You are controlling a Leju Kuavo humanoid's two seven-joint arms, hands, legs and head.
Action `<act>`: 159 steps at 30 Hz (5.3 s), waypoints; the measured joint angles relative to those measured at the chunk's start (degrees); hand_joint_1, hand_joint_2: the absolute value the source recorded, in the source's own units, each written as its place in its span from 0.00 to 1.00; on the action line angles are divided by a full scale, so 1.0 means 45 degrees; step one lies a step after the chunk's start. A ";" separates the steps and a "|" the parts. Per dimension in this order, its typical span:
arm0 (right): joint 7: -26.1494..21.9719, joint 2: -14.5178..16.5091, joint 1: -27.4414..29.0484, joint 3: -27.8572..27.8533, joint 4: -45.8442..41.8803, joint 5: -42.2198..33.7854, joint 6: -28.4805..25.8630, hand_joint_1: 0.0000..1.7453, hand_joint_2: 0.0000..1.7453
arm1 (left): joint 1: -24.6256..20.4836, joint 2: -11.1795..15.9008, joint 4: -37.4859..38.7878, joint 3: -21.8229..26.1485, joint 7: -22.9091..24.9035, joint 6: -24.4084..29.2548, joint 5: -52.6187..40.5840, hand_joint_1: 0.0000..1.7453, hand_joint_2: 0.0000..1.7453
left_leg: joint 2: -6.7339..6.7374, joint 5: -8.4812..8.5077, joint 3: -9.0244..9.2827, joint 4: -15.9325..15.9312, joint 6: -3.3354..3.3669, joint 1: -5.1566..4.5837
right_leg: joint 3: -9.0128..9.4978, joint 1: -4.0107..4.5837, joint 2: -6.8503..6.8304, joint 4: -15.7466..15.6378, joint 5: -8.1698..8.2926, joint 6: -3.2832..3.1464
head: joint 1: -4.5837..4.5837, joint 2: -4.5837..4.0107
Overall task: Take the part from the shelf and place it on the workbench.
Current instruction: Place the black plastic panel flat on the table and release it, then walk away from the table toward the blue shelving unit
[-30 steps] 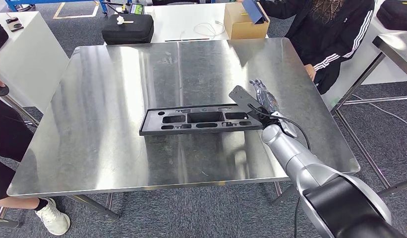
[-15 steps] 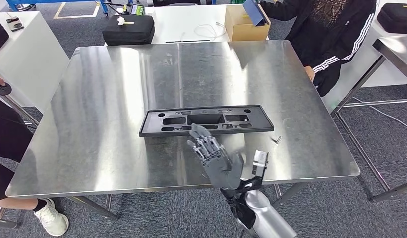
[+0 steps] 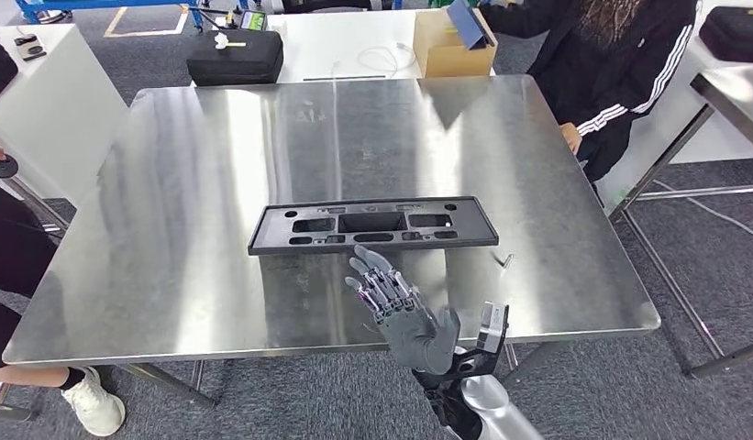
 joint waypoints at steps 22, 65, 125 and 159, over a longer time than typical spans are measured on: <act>0.0012 0.0048 0.0557 -0.0652 -0.0444 0.0523 0.0142 0.00 0.00 | -0.0075 -0.0079 0.0004 -0.0013 -0.0069 -0.0153 -0.0170 0.00 0.00 | 0.0089 0.0457 -0.0566 0.0155 0.0612 -0.0181 | -0.1457 0.0216 0.0000 0.2064 -0.0895 -0.0598 | 0.0059 0.0001; 0.1244 0.0673 0.0094 -0.2896 0.5770 0.4025 -0.5275 0.00 0.00 | -0.0106 -0.0300 0.0017 -0.0018 -0.0051 -0.0152 -0.0129 0.00 0.00 | 0.0041 0.1735 -0.1944 0.0170 0.0221 -0.0279 | 0.1812 0.0660 -0.0172 -0.0901 -0.0892 -0.1073 | 0.0044 0.0000; 0.9526 0.0354 0.2323 -0.3145 1.4193 0.7254 -0.8105 0.00 0.00 | -0.0096 -0.0092 0.0072 -0.0028 -0.0069 -0.0121 -0.0280 0.00 0.00 | 0.0242 0.1881 -0.1674 -0.0067 0.0028 -0.0186 | 0.2428 0.0419 -0.0090 -0.0963 -0.1504 -0.0585 | 0.0019 0.0001; 0.9509 0.0335 0.2258 -0.2657 1.4262 0.7890 -0.8199 0.00 1.00 | -0.0051 -0.0174 0.0077 -0.0026 -0.0035 0.0131 -0.0280 0.00 0.00 | 0.0091 0.0909 -0.2001 0.0757 -0.0172 -0.0103 | 0.2393 0.0349 -0.0385 -0.1070 -0.1322 -0.1177 | -0.0110 0.0000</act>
